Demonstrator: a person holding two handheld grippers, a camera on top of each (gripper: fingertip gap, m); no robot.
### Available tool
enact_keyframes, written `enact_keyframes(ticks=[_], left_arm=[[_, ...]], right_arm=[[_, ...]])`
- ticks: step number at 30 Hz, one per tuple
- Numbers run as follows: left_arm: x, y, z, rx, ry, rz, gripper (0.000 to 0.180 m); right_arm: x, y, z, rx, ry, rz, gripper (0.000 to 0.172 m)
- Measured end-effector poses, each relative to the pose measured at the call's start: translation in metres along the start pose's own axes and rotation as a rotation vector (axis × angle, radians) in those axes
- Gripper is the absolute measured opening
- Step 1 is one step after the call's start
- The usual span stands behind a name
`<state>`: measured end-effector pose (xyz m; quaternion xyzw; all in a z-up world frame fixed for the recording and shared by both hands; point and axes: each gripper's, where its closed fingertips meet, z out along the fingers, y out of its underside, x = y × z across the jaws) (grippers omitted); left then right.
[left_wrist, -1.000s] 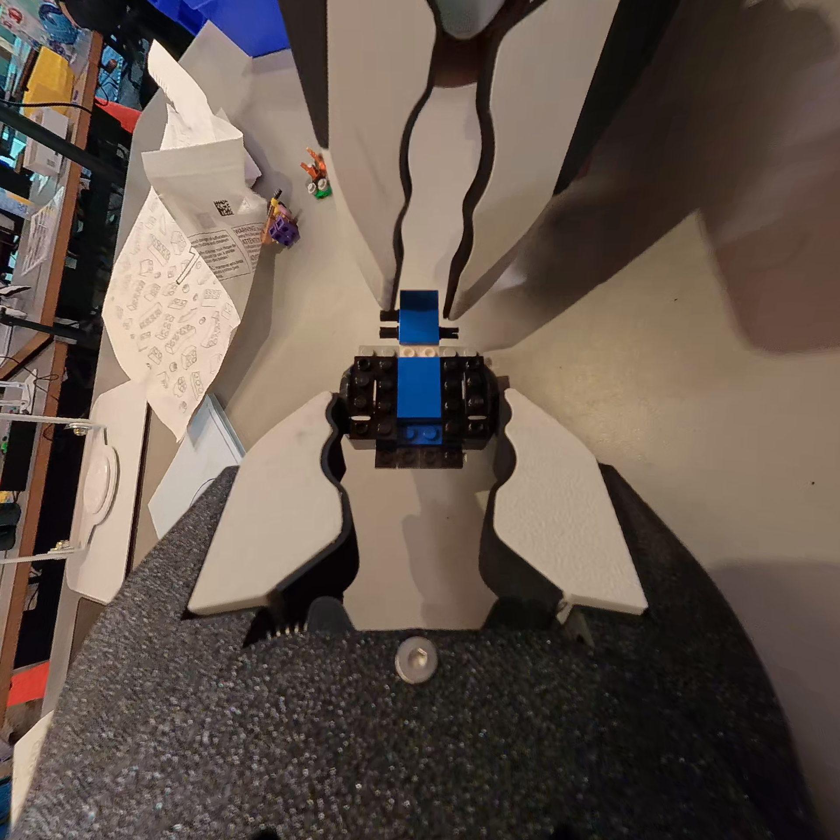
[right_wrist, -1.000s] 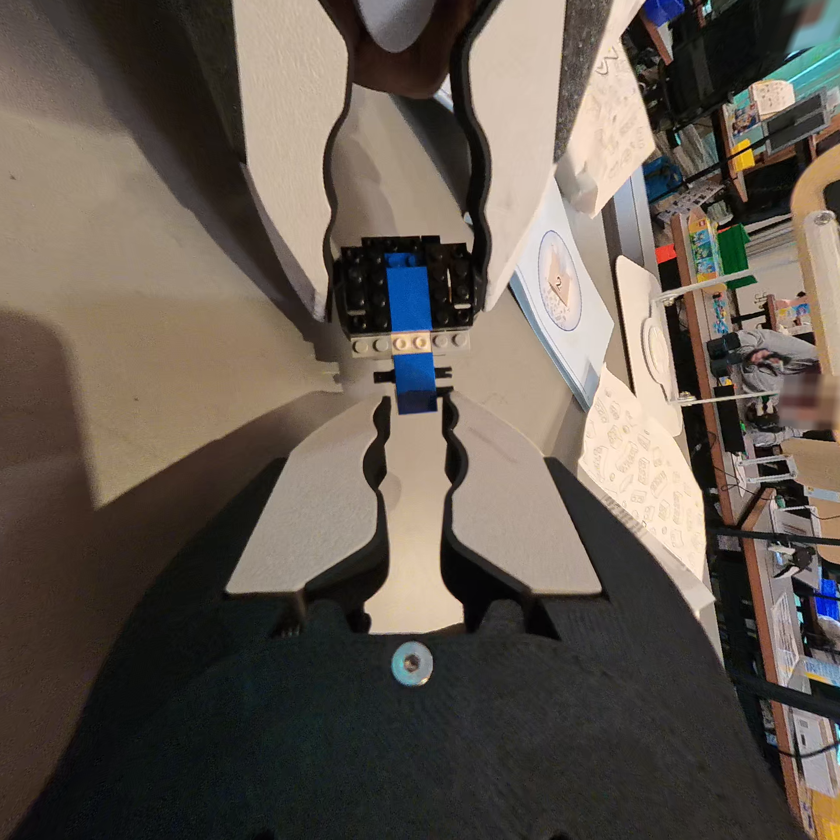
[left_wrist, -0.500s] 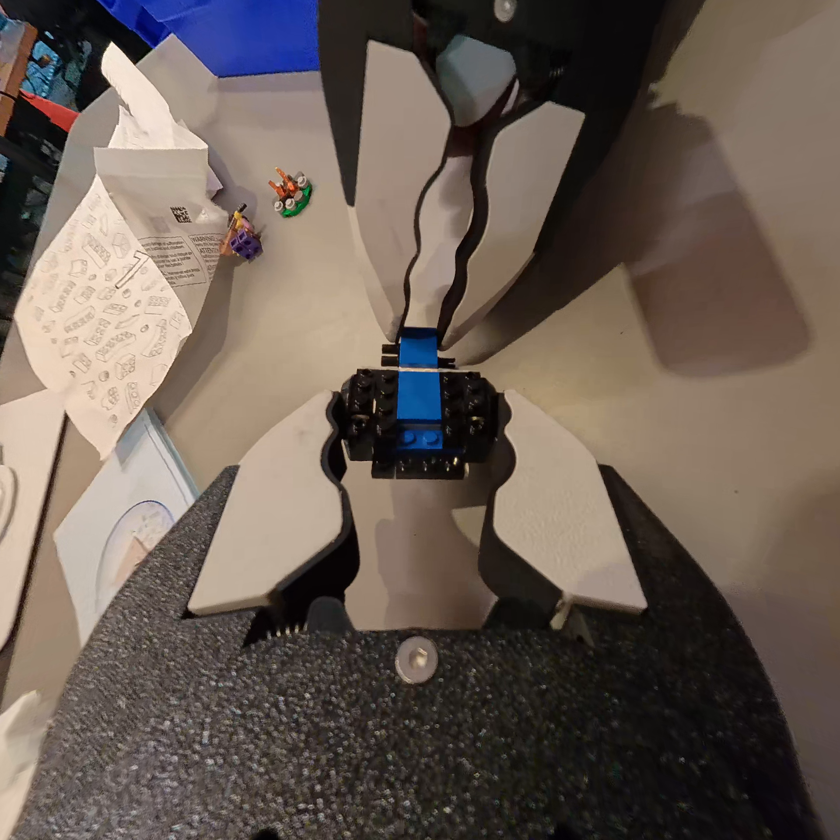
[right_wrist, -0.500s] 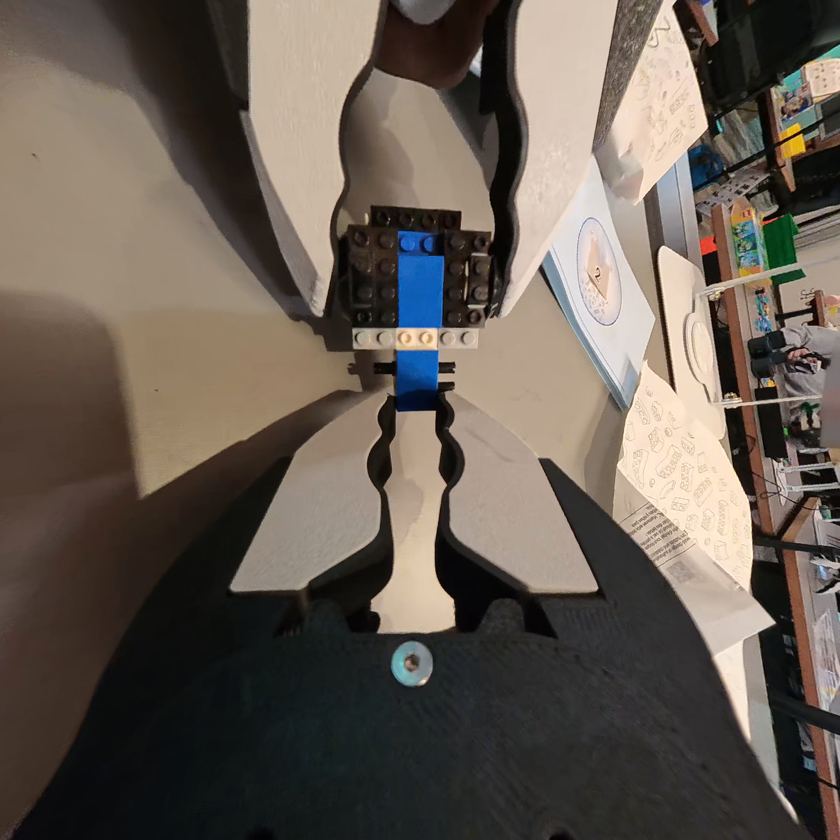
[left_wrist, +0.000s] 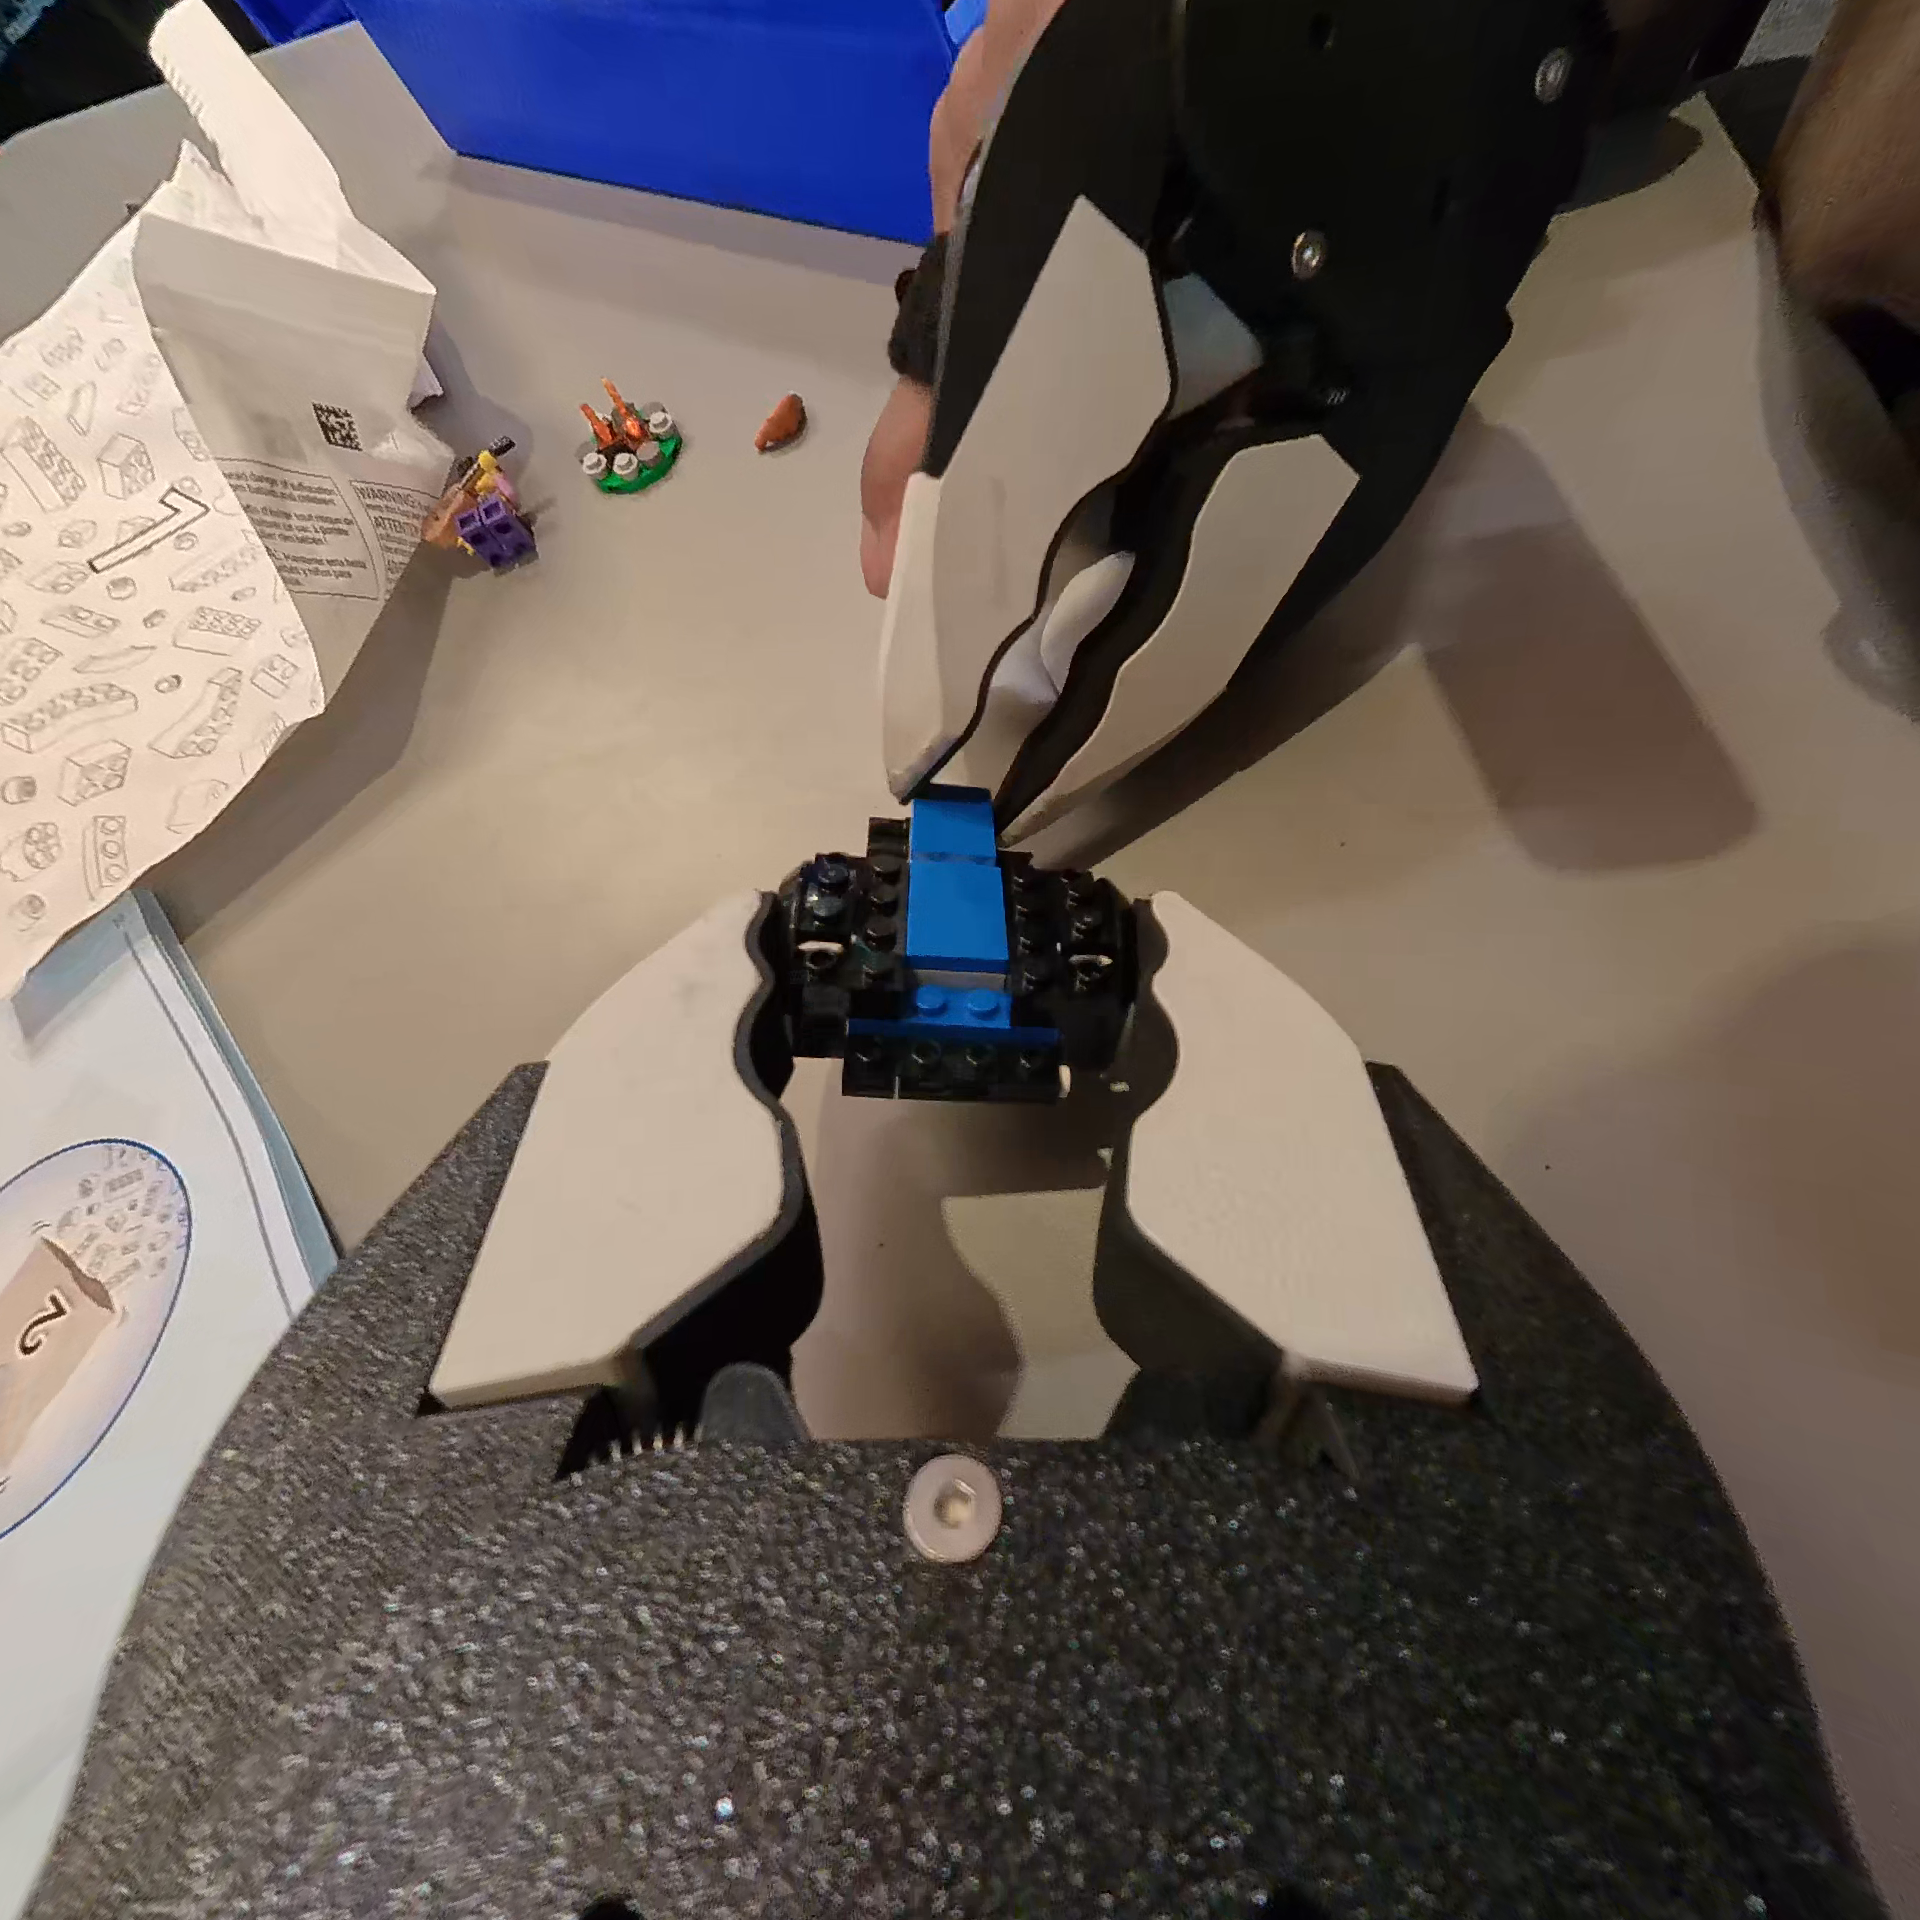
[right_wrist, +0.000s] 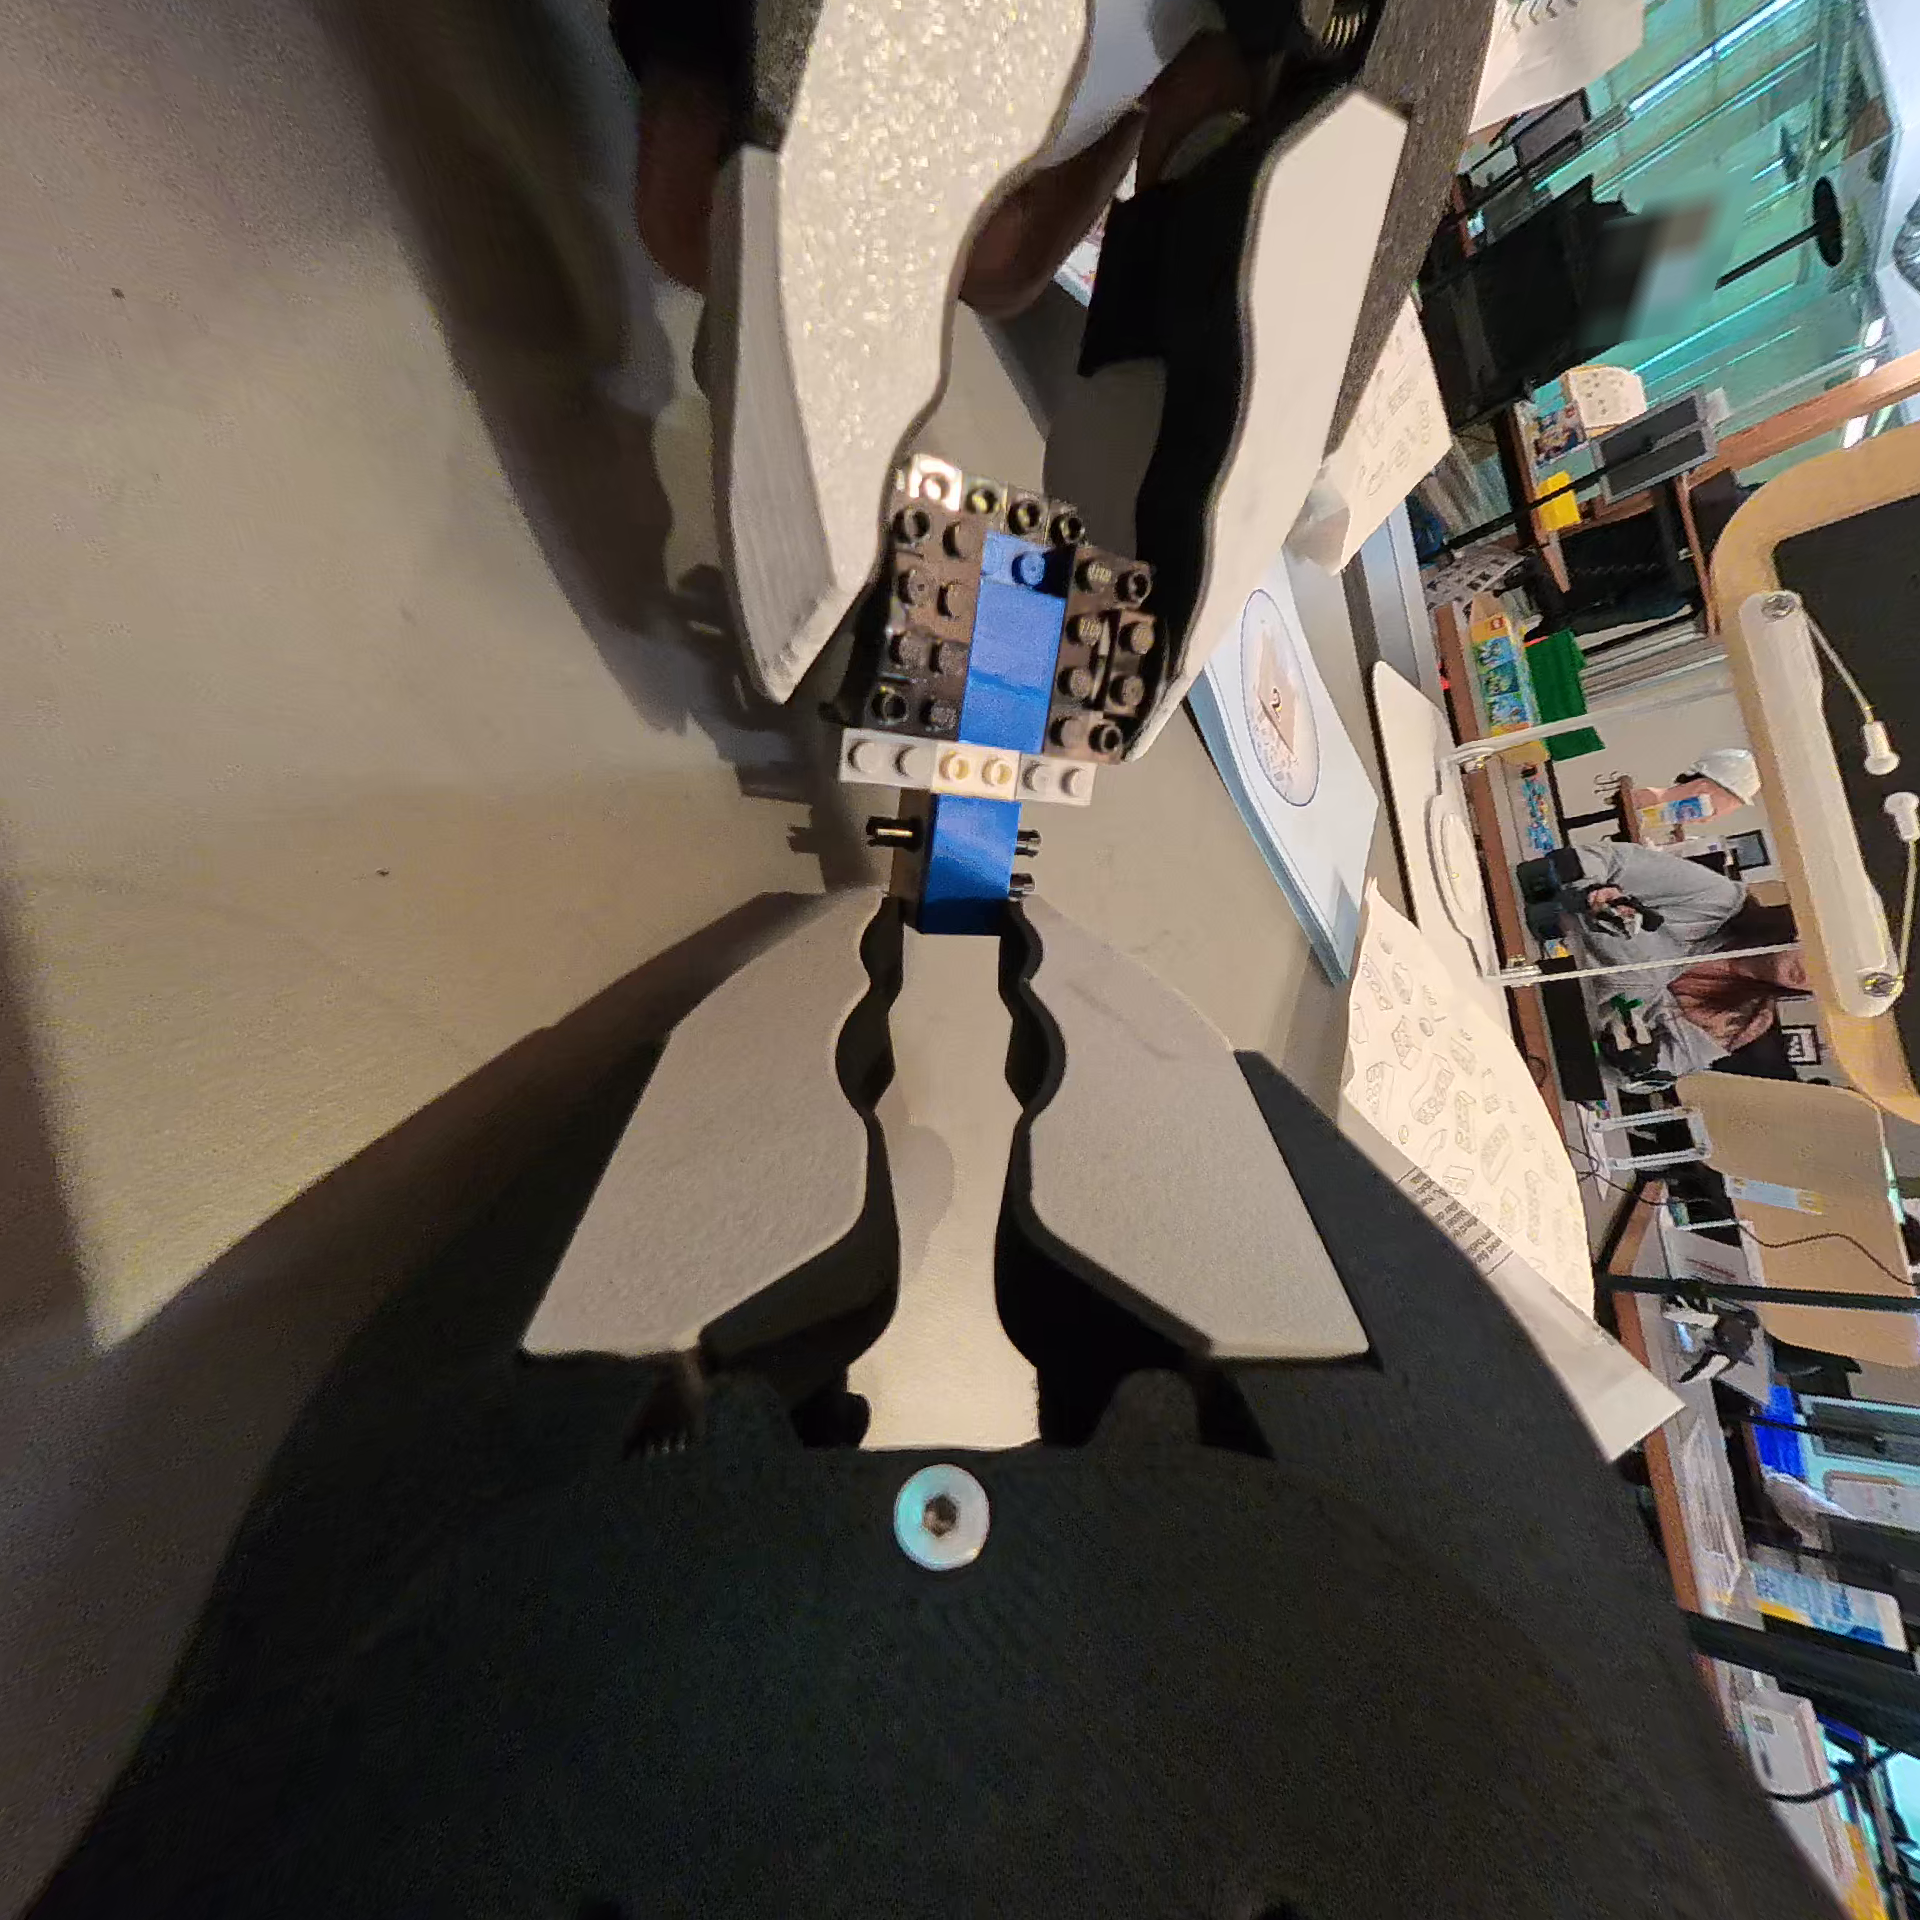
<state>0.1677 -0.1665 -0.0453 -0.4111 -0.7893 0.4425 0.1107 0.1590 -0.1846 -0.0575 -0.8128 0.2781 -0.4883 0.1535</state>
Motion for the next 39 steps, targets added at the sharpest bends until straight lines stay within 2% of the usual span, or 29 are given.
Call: enact_keyframes(ticks=[5, 9, 17, 24, 34, 39], left_arm=[[-0.001, 0.001, 0.0, 0.009, 0.01, -0.014, 0.063], [0.003, -0.001, 0.001, 0.023, 0.006, 0.063, 0.063], [0.017, -0.003, 0.008, -0.007, -0.007, 0.257, 0.063], [0.019, -0.003, 0.009, -0.017, -0.025, 0.297, 0.063], [0.022, -0.009, 0.01, 0.015, -0.023, 0.305, 0.063], [0.026, -0.01, 0.008, 0.031, 0.012, 0.276, 0.063]], right_arm=[[0.001, -0.001, -0.001, 0.014, 0.008, -0.005, 0.018], [-0.002, -0.002, -0.003, 0.038, -0.06, 0.056, 0.018], [-0.013, -0.01, -0.008, 0.049, -0.131, 0.015, 0.028], [-0.013, -0.018, -0.016, 0.112, -0.213, 0.14, 0.019], [-0.018, -0.016, -0.013, 0.093, -0.223, 0.13, 0.021], [-0.018, -0.019, -0.014, 0.105, -0.227, 0.152, 0.016]])
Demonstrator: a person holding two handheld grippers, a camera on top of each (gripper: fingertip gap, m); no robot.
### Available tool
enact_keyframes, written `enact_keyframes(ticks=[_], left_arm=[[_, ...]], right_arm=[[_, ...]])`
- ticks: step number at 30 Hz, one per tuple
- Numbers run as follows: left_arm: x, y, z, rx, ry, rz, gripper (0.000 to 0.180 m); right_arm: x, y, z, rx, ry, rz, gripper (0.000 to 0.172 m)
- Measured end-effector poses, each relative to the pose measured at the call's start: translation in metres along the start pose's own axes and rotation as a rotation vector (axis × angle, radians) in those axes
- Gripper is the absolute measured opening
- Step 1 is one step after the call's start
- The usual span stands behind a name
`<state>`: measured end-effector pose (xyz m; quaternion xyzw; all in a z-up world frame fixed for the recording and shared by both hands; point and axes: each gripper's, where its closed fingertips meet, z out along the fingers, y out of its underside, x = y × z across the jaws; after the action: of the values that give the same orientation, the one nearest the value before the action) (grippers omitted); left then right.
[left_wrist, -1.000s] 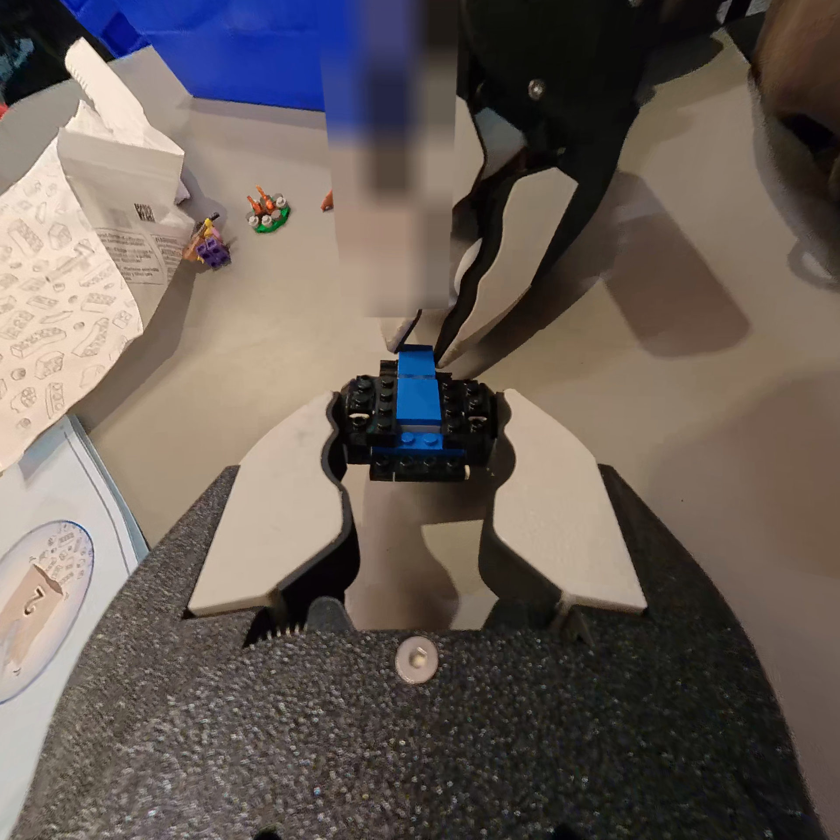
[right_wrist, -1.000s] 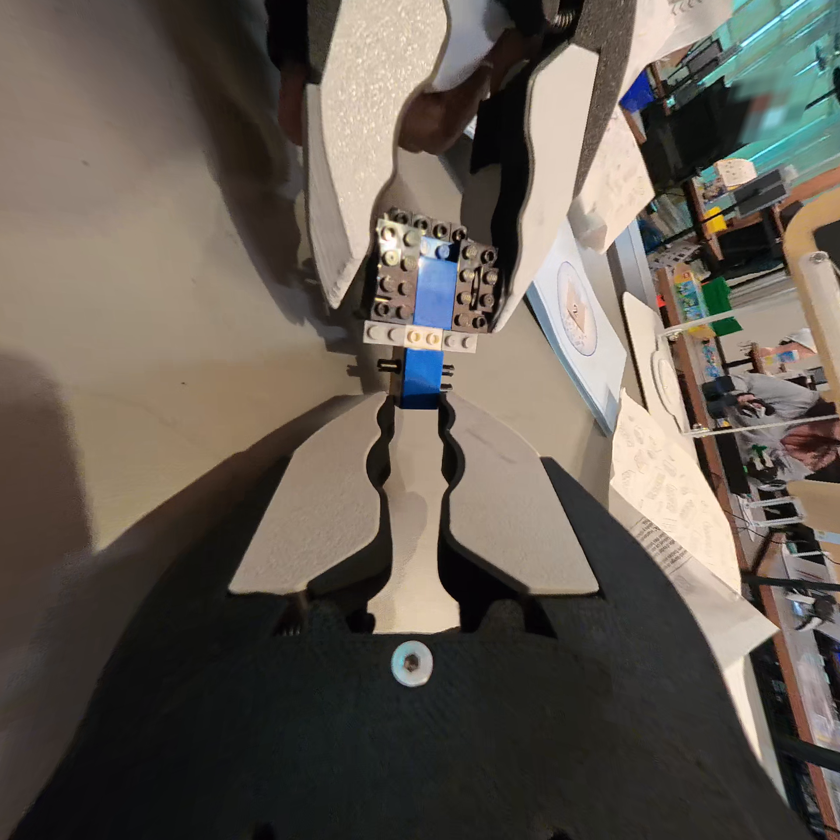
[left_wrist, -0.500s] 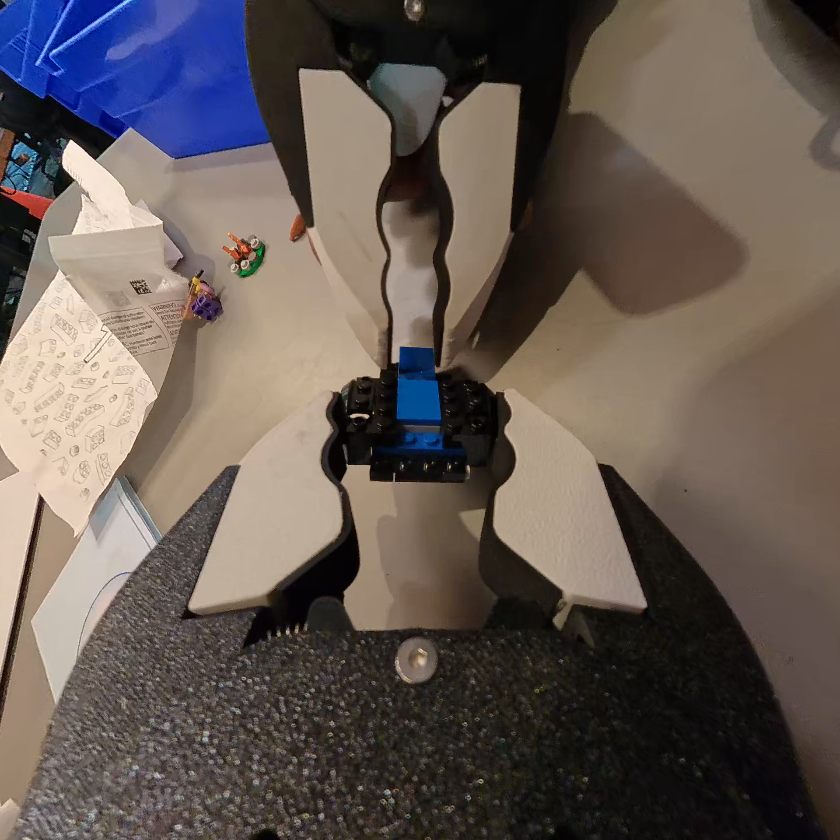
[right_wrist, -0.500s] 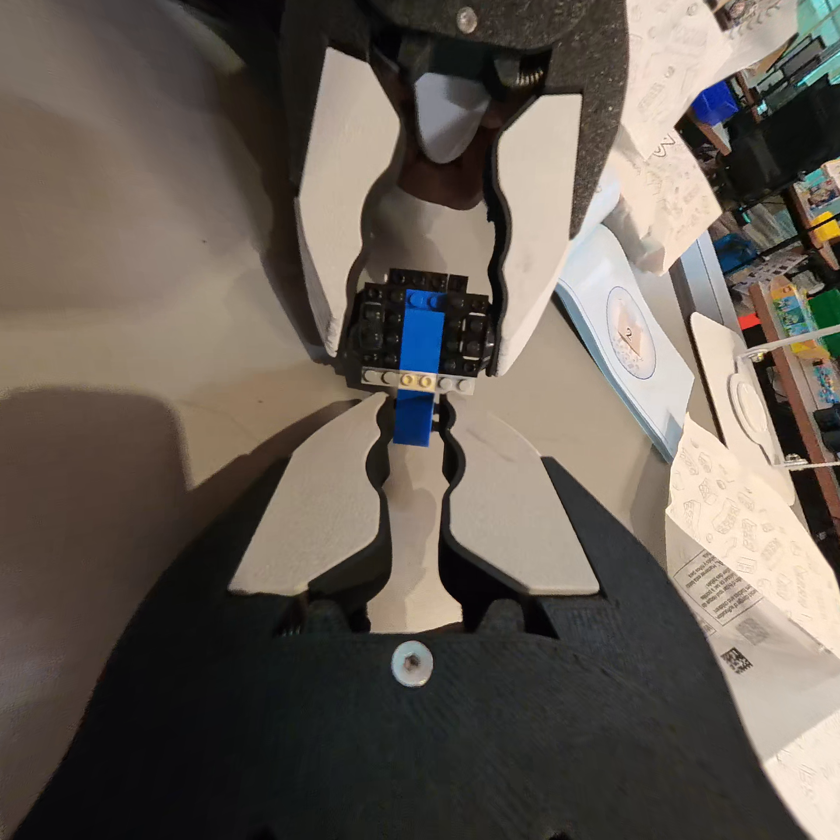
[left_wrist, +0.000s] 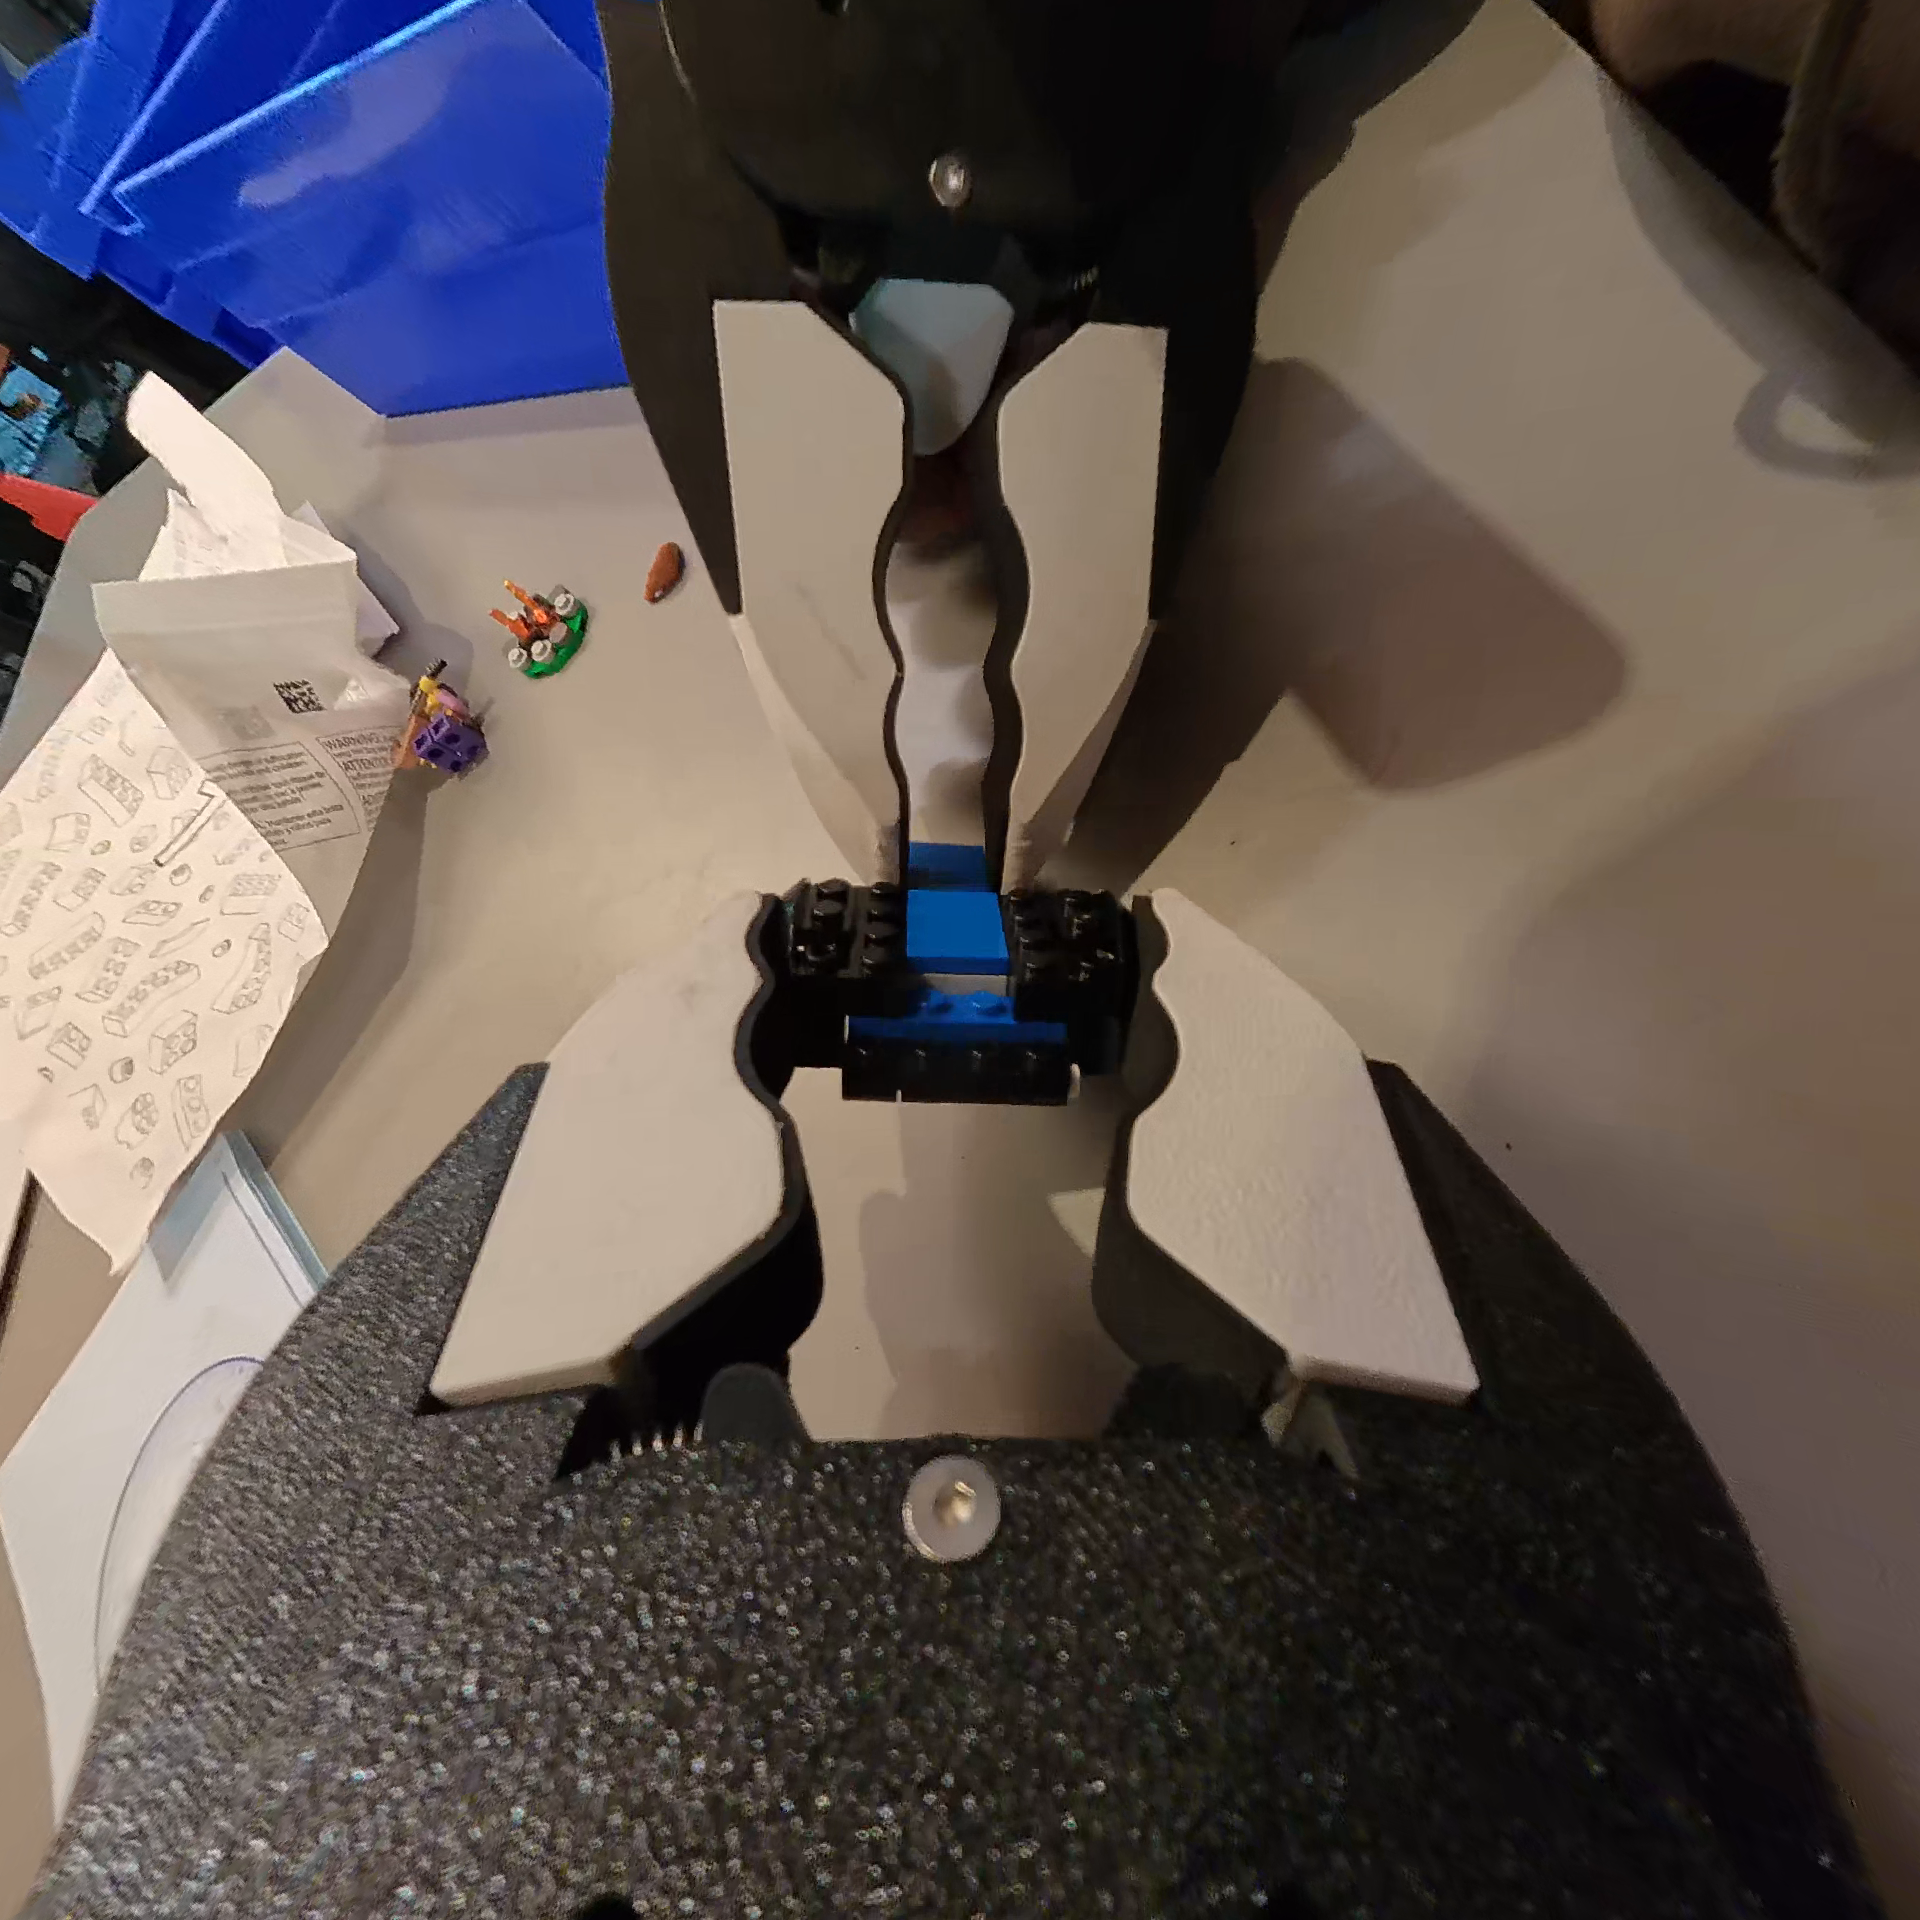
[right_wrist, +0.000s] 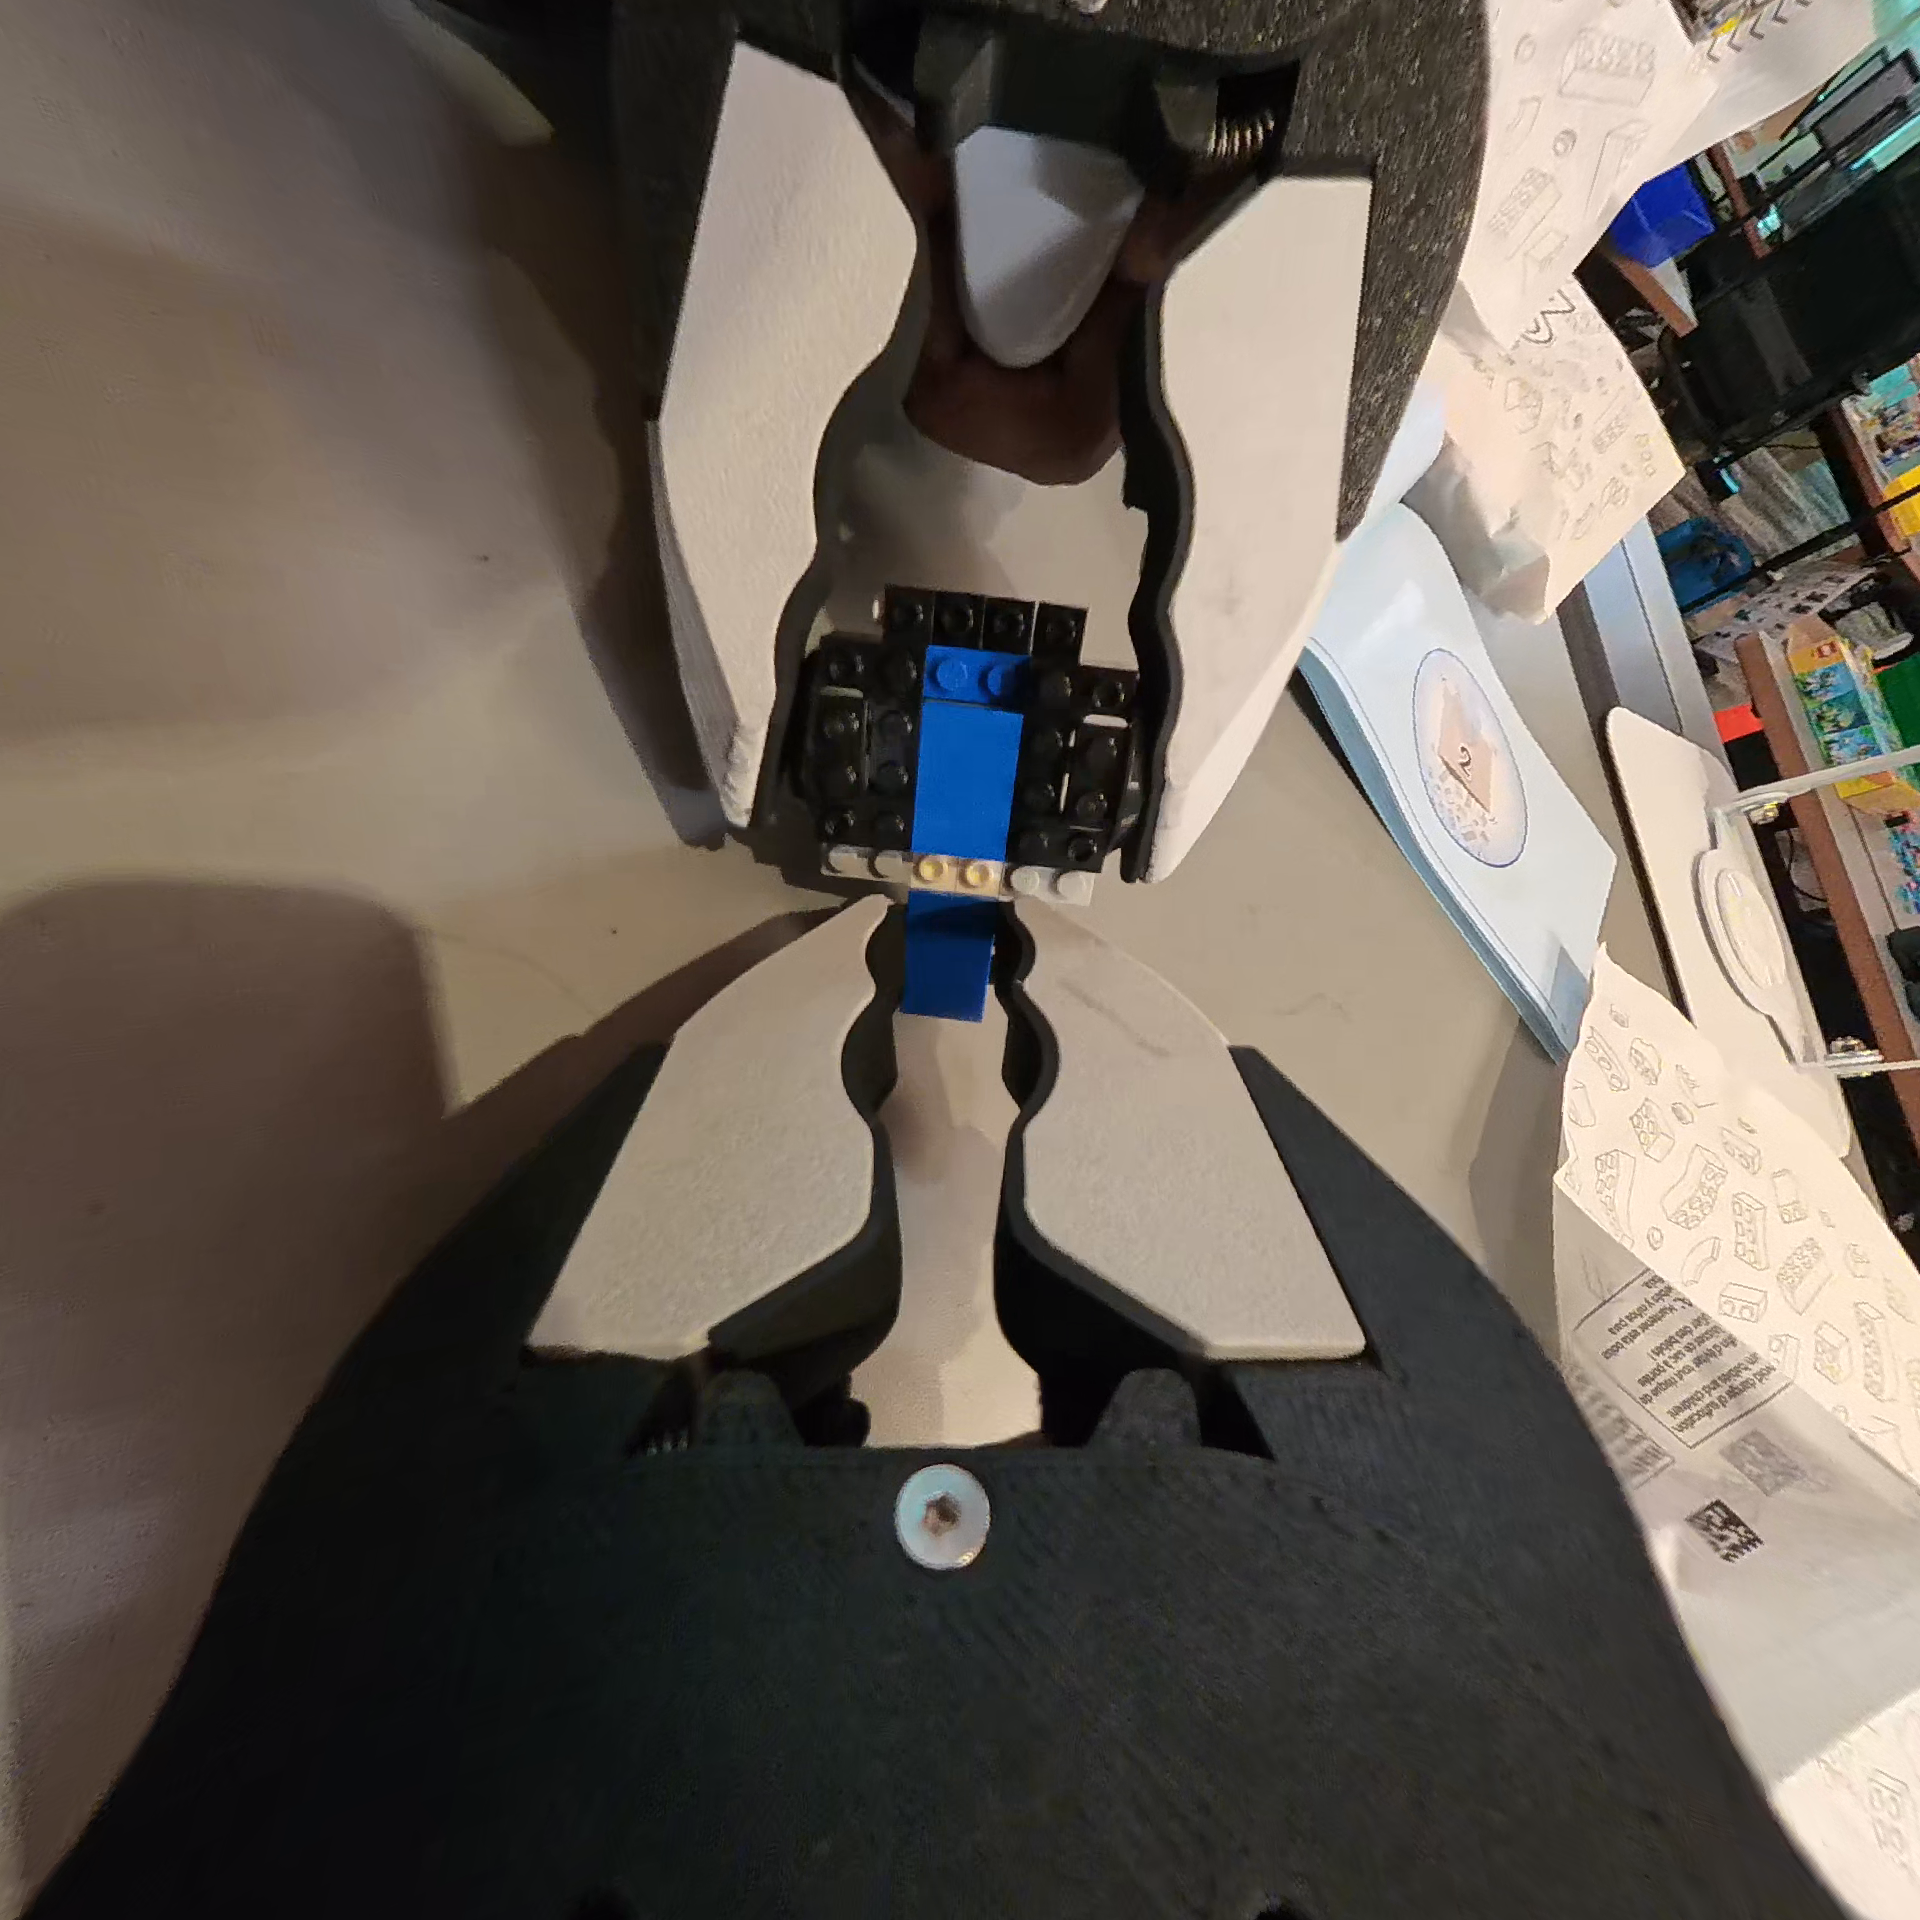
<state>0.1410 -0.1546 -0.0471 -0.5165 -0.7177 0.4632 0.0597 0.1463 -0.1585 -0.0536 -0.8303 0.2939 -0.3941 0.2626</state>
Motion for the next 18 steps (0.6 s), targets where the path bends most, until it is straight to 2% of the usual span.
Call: enact_keyframes(ticks=[8, 18], left_arm=[[-0.008, 0.003, -0.008, 0.04, 0.005, -0.079, 0.063], [-0.006, 0.007, -0.006, 0.034, 0.029, -0.107, 0.062]], right_arm=[[0.01, -0.011, -0.012, 0.14, -0.04, 0.185, 0.015], [0.012, -0.018, -0.02, 0.213, -0.068, 0.236, 0.015]])
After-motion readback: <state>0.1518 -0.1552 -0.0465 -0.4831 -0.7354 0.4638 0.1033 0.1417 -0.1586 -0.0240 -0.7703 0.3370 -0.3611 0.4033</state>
